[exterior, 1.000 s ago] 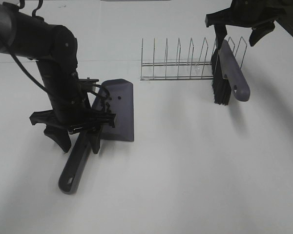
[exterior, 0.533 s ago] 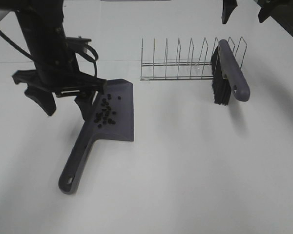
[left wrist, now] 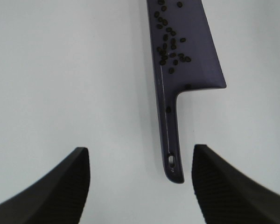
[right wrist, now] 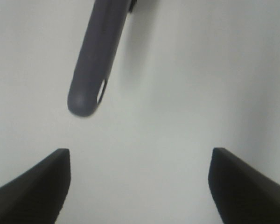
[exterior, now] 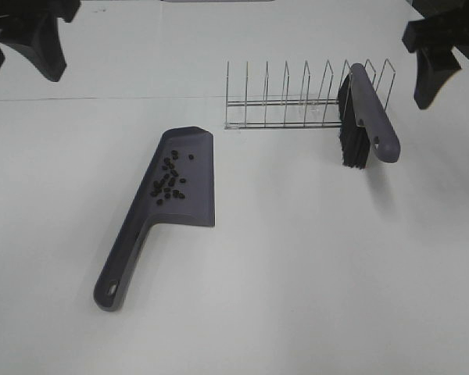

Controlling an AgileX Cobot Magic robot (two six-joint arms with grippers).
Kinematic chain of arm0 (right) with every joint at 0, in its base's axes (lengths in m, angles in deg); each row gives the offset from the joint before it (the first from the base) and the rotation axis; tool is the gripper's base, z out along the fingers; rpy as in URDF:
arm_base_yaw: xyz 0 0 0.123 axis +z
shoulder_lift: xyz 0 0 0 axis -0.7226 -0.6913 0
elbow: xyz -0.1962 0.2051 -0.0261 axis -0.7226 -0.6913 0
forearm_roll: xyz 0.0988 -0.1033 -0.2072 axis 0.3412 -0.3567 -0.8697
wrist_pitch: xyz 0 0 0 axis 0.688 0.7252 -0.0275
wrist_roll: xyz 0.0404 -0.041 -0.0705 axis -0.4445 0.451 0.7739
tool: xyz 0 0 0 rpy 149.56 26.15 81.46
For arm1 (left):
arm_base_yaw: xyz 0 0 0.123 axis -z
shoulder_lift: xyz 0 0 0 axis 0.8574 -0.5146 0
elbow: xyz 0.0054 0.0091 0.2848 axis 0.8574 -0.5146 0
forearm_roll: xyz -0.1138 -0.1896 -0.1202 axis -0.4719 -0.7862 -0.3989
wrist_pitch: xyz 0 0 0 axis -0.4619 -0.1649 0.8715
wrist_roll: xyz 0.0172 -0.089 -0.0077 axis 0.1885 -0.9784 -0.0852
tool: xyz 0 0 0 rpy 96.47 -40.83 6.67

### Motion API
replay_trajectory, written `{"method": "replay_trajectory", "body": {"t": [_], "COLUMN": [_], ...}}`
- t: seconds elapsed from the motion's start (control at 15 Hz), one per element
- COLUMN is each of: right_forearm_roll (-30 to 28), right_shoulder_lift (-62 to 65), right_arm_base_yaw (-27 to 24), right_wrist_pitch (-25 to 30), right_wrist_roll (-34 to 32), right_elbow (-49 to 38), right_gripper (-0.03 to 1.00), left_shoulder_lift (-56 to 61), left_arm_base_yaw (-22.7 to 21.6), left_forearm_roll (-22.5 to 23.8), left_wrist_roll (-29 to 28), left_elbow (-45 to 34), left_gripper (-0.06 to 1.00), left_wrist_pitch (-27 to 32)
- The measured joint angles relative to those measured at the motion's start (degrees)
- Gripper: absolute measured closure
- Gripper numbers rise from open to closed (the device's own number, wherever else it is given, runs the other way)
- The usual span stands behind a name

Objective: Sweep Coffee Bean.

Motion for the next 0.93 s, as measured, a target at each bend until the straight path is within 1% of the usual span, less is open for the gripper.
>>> {"method": "replay_trajectory", "body": {"t": [0.07, 0.13, 0.2, 0.47, 0.53, 0.73, 0.93], "right_forearm_roll": [0.1, 0.2, 0.4, 0.6, 0.6, 1.1, 3.3], "right_shoulder_lift": [4.1, 6.2, 14.0, 30.0, 33.9, 47.0, 59.9], "right_arm_base_yaw": [0.0, 0.0, 0.0, 0.0, 0.0, 0.0, 0.0], "right_wrist_pitch": [0.0, 0.0, 0.1, 0.5, 0.3, -4.4, -4.9], "right_wrist_roll": [0.0, 0.0, 0.0, 0.1, 0.1, 0.1, 2.2], "right_elbow": [-4.6, -7.1, -15.9, -29.9, -32.6, -39.9, -43.8], "right_gripper": [0.28, 0.28, 0.28, 0.28, 0.28, 0.28, 0.28], "left_shoulder_lift": [3.3, 5.1, 12.2, 27.9, 32.3, 46.8, 60.2], "left_arm_base_yaw": [0.0, 0.0, 0.0, 0.0, 0.0, 0.0, 0.0], "left_forearm_roll": [0.1, 0.1, 0.1, 0.2, 0.2, 0.2, 0.2], "left_wrist_roll": [0.0, 0.0, 0.0, 0.0, 0.1, 2.3, 6.2], "left_elbow": [-3.0, -4.8, -11.6, -26.9, -30.9, -40.2, -46.2], "left_gripper": [0.37, 0.37, 0.37, 0.37, 0.37, 0.37, 0.37], "left_wrist_pitch": [0.1, 0.1, 0.1, 0.1, -0.5, -5.0, -8.1]}}
